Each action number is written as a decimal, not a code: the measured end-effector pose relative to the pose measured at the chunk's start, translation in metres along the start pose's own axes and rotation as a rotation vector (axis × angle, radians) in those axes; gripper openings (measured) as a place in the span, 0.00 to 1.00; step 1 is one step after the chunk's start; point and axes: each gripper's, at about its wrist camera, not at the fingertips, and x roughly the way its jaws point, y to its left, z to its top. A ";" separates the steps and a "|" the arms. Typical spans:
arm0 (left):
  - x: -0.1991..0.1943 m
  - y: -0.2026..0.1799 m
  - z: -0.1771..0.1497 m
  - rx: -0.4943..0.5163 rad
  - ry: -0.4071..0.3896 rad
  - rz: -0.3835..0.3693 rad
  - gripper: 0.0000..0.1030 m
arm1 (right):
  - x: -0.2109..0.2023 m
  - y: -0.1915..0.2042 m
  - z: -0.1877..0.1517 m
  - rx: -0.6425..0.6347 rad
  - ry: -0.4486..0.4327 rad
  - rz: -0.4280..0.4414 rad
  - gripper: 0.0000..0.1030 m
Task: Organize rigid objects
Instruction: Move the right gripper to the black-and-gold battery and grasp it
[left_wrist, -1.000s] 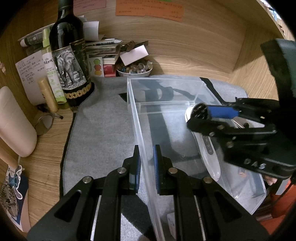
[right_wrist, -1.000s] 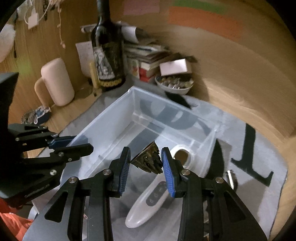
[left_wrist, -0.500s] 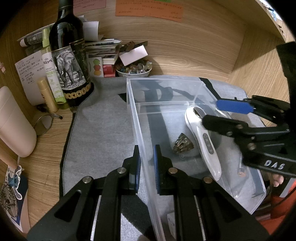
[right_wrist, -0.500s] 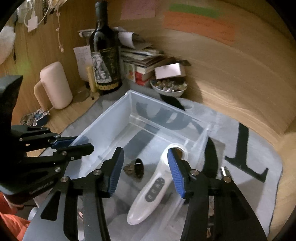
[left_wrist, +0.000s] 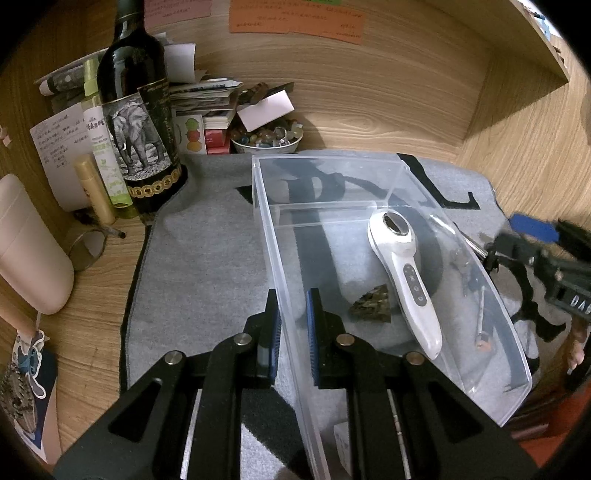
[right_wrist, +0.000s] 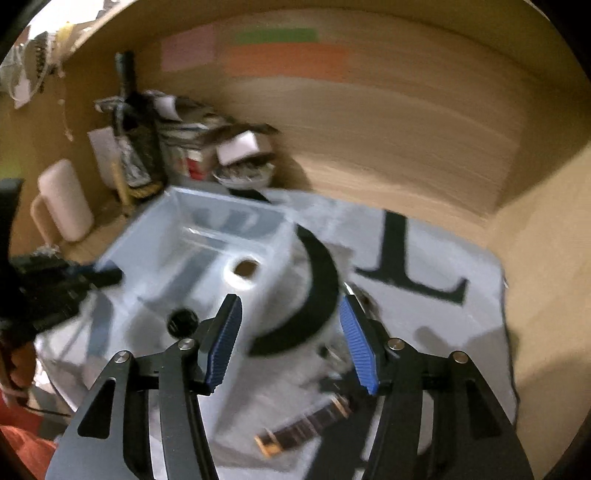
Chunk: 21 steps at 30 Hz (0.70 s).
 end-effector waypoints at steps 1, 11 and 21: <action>0.000 0.000 0.000 0.002 0.000 0.000 0.12 | 0.001 -0.004 -0.005 0.009 0.014 -0.013 0.50; -0.001 0.000 0.001 0.010 0.004 0.003 0.12 | 0.019 -0.030 -0.059 0.190 0.166 -0.008 0.50; 0.000 -0.003 0.000 0.019 0.010 0.010 0.12 | 0.037 -0.012 -0.073 0.161 0.220 0.003 0.50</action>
